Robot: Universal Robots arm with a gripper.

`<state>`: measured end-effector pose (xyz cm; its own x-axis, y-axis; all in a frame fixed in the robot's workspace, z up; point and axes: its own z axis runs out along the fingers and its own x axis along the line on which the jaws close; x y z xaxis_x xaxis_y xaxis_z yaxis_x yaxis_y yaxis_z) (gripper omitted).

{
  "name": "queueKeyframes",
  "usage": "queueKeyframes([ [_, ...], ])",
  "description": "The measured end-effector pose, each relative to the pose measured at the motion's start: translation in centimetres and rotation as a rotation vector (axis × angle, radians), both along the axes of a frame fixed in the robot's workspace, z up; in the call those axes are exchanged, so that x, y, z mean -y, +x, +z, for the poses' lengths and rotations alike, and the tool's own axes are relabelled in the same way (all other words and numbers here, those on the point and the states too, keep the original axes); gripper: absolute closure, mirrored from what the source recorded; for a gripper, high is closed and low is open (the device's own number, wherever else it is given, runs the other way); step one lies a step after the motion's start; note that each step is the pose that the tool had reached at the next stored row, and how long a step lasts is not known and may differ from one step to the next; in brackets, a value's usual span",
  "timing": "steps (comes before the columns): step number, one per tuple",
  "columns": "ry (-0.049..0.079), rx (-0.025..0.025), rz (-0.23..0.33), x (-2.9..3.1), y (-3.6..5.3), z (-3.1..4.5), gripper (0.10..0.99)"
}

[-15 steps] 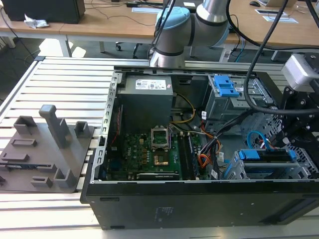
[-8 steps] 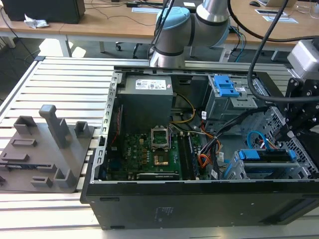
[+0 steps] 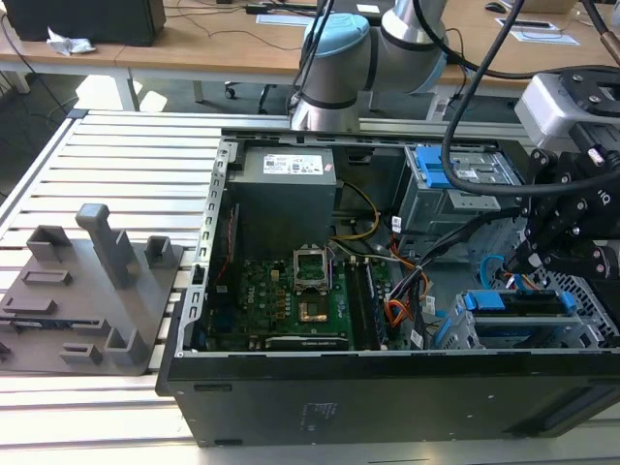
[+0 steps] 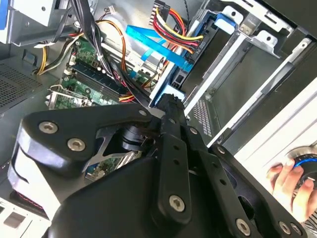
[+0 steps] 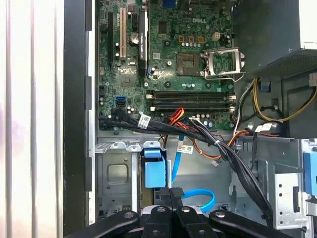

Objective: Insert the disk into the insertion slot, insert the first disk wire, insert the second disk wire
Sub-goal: 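Insert the second disk wire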

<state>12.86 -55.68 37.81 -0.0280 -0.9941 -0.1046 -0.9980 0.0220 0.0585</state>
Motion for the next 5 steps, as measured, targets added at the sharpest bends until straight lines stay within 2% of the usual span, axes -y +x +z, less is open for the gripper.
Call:
queueKeyframes([
  [5,0.000,-0.0001,0.000,0.00,-0.02,0.00,0.980],
])
